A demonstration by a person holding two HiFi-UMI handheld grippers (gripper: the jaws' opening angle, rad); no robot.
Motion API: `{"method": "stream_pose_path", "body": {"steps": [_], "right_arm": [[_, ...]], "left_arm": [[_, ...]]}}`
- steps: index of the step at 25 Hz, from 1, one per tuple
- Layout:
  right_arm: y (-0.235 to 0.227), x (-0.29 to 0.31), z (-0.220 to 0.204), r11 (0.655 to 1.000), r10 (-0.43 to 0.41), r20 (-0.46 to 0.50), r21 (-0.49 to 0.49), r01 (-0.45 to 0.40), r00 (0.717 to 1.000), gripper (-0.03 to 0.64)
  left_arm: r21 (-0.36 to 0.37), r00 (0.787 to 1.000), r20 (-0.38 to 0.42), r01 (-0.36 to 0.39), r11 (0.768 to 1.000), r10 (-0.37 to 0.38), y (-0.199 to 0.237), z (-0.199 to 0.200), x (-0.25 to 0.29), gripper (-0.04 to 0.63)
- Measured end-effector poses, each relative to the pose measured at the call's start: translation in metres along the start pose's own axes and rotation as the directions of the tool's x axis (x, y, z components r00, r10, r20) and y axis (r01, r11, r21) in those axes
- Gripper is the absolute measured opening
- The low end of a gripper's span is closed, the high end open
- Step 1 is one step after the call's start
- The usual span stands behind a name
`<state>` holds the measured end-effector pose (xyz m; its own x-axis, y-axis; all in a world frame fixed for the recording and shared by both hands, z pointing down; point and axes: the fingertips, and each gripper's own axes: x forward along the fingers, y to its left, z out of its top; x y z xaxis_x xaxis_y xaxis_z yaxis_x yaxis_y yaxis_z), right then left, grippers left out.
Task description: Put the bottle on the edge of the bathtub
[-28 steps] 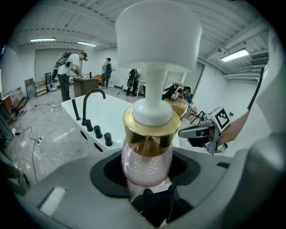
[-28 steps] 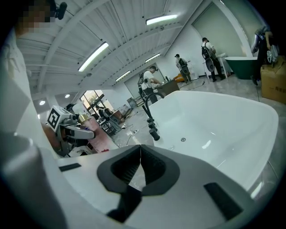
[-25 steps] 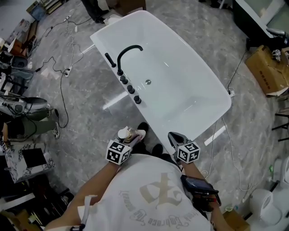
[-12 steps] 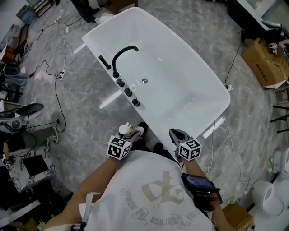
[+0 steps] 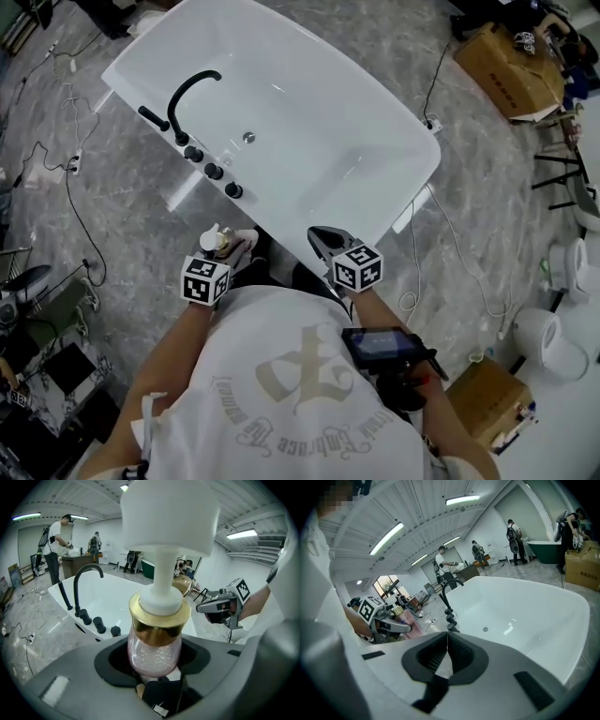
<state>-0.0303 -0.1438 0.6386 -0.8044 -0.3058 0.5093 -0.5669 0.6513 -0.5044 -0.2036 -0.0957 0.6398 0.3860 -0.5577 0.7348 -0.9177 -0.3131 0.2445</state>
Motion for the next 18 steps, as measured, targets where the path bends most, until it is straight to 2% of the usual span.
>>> {"method": "stream_pose_path", "body": {"steps": [18], "right_arm": [[-0.011,0.019,0.005,0.997,-0.053,-0.009,0.051,0.053,0.999,0.006]], "left_arm": [[0.05,0.993,-0.066,0.102,0.994,-0.098,0.015,0.014,0.045,0.221]]}}
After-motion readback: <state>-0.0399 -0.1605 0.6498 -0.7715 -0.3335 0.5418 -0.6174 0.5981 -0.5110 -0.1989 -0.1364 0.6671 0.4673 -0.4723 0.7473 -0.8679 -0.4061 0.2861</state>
